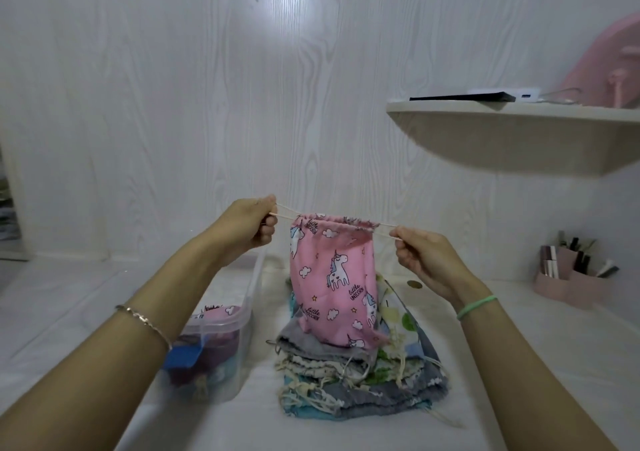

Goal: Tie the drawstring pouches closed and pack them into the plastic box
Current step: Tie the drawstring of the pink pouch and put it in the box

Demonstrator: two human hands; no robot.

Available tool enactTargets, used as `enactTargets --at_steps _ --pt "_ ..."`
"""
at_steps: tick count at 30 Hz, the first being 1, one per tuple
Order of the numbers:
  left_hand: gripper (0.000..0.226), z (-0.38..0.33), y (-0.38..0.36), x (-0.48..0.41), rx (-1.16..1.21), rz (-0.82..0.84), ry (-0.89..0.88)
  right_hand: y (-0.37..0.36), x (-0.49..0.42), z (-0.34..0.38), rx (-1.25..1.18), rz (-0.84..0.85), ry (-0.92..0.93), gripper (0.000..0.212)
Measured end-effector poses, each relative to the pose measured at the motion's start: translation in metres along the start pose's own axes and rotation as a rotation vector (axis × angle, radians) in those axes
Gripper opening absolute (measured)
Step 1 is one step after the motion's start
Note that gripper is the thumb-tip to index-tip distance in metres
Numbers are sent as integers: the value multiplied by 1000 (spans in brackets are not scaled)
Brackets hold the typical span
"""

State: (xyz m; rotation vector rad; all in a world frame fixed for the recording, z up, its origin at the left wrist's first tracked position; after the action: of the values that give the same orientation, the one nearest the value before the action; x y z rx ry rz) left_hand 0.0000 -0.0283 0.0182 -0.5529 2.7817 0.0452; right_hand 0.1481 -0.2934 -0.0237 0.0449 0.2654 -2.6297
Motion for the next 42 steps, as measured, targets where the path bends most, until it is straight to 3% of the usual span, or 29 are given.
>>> enactTargets --at_steps 4,8,10,12,14,16,20,24,27,30,33,35,38,42 --pt "31 6 9 -5 477 -236 45 4 -9 -9 -417 33 -119 17" --pt "28 13 33 -7 704 -455 37 26 -15 -23 -732 -37 -173 10" --pt "27 17 37 -7 686 -539 -4 29 -17 -33 -827 -38 -185 9" --pt "31 17 30 -5 594 -582 -49 24 -19 -38 -903 22 -167 29" --pt "36 10 20 -4 504 -558 -95 15 -20 -35 -955 82 -125 50" --pt "36 -4 10 -2 468 -473 -142 3 -20 -27 -976 117 -92 52" --pt "31 -40 -10 7 411 -269 -251 -26 -21 -2 -802 151 -45 21" --pt "27 -75 -36 17 257 -65 -362 -58 -13 25 -601 206 38 22" --pt "28 -91 -58 19 143 66 -433 -82 -3 40 -104 231 79 34" --pt "25 -93 -75 14 11 164 -419 -103 14 42 357 320 31 29" --pt "24 -81 -83 5 -111 189 -323 -111 28 40 205 477 -121 27" --pt "31 -69 -84 0 -188 237 -201 -109 29 39 155 525 -107 35" --pt "44 -45 -81 1 -303 348 15 -106 28 36 270 452 -7 30" --pt "56 -24 -69 4 -323 300 20 -100 28 34 222 330 23 25"
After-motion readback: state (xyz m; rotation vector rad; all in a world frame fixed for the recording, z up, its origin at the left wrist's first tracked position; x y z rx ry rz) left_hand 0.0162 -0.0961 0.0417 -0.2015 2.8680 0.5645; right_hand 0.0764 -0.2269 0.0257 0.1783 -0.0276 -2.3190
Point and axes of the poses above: each hand's wrist, its own x-axis away from the middle knuckle, its own y-axis out of the back of the hand, z = x × y, the point moved 3 cm from there along -x, towards the middle knuckle, and after that the axes turned 7 degrees about -y, right-handed, at the moved point
